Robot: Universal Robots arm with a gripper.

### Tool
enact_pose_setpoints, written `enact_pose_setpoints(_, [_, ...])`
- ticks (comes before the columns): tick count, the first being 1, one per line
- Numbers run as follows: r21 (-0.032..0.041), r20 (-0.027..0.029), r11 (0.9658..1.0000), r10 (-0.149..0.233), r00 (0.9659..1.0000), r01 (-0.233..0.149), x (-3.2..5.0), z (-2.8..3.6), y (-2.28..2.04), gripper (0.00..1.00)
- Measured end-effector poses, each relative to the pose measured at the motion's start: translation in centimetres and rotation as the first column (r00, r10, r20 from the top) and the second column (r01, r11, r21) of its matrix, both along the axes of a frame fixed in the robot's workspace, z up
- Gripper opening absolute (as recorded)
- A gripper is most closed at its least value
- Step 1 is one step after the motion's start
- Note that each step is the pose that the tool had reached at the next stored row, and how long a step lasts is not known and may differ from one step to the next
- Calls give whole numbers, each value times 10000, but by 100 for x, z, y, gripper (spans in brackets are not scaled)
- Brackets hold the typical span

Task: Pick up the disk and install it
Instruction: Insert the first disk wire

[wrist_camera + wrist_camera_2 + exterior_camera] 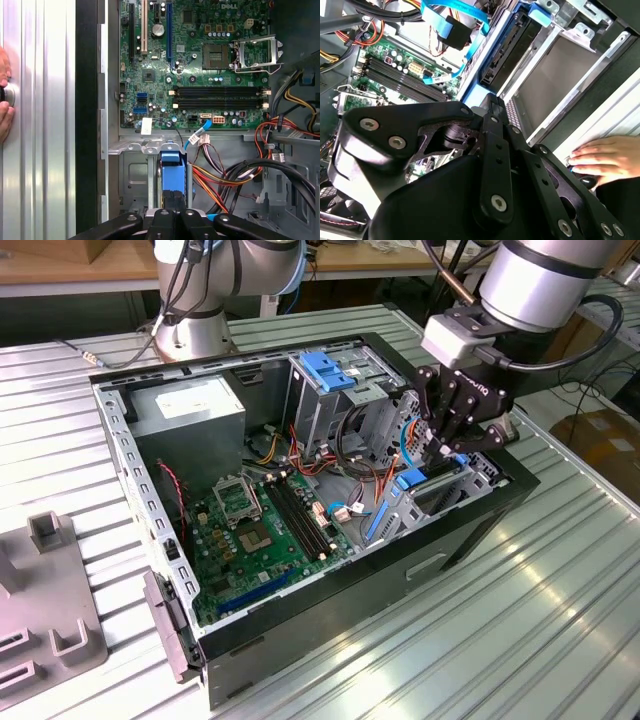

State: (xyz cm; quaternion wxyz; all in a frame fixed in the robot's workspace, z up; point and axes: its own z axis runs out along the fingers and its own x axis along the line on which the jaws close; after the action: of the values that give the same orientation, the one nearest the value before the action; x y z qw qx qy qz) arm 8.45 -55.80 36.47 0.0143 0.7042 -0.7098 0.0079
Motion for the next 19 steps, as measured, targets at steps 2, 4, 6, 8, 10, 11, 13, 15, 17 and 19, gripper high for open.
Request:
enact_pose_setpoints(2, [0,0,10000,0,10000,0,5,0,0,10])
enact_pose_setpoints(4, [0,0,10000,1,10000,-1,8,0,0,10])
enact_pose_setpoints(6, [0,0,10000,3,10000,-3,8,1,0,10])
enact_pose_setpoints(8, [0,0,10000,10,10000,-10,10,13,-1,10])
enact_pose_setpoints(10, [-1,0,10000,9,10000,-9,12,62,0,10])
enact_pose_setpoints(11, [-2,0,10000,9,10000,-9,11,81,0,10])
enact_pose_setpoints(13, [-2,0,10000,8,10000,-8,11,157,0,10])
enact_pose_setpoints(15, [-3,0,10000,13,10000,-13,11,159,0,10])
enact_pose_setpoints(17, [-10,0,9999,106,9999,-106,18,160,0,10])
enact_pose_setpoints(19, [-12,-1,9997,242,9997,-242,36,160,0,10])
